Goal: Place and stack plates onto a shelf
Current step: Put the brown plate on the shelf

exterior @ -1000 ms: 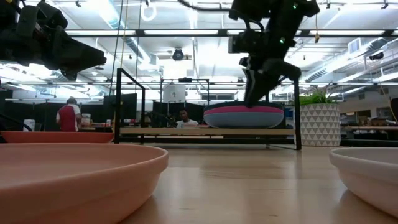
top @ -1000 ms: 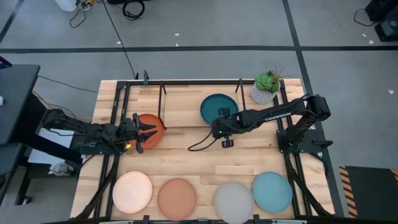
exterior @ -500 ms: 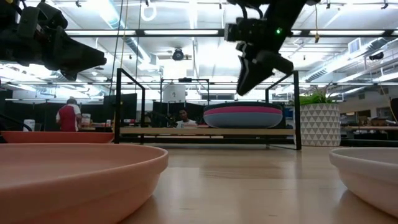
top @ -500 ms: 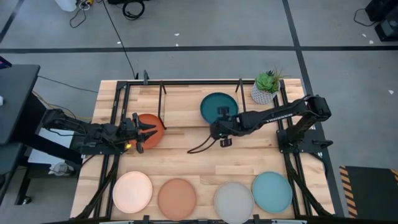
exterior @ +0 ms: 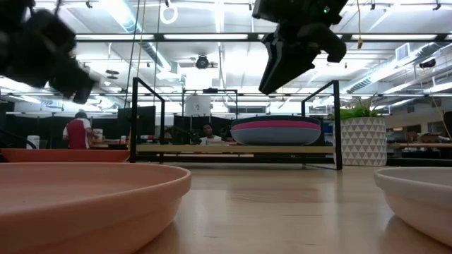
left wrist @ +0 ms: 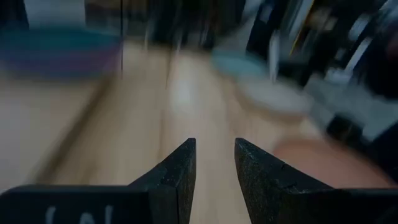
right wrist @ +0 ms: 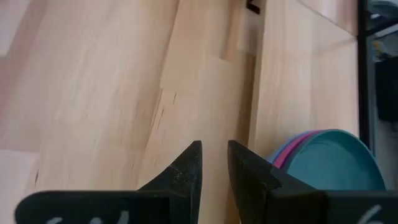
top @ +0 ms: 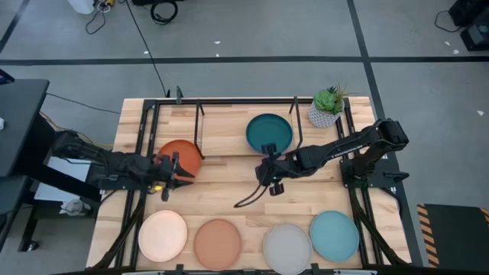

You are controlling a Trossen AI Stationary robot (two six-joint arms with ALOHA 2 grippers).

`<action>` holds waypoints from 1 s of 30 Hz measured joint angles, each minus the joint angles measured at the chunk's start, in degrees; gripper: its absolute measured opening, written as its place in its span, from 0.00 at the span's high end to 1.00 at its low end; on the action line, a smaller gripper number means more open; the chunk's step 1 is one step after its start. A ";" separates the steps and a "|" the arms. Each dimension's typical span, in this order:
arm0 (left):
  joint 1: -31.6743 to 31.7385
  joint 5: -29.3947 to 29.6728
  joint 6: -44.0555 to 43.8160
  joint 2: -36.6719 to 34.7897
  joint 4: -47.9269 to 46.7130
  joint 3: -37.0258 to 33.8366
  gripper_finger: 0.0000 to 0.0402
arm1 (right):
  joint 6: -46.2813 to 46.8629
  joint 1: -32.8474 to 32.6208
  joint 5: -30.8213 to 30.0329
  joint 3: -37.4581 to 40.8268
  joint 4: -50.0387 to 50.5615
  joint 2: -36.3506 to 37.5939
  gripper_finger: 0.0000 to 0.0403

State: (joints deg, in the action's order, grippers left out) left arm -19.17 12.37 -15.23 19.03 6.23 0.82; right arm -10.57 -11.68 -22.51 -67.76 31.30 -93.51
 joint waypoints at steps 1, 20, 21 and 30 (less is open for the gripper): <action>-0.74 1.24 -1.71 2.00 -2.10 0.64 0.70 | 0.56 -0.42 -0.77 0.15 -0.21 0.00 0.80; -12.00 7.39 -16.64 36.06 -18.12 27.02 0.71 | -4.67 -5.46 1.13 19.34 -27.19 3.42 0.80; -11.66 5.77 -18.25 37.28 -18.06 27.95 0.71 | -6.58 -5.72 1.45 21.58 -31.68 4.16 0.80; -6.89 -8.61 -29.64 51.22 -19.36 40.76 0.71 | -18.04 -5.72 0.28 36.33 -63.07 5.96 0.80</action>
State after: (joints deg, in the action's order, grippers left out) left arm -26.05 3.76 -44.87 70.25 -13.13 41.58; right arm -28.61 -17.40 -22.23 -31.43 -31.77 -87.55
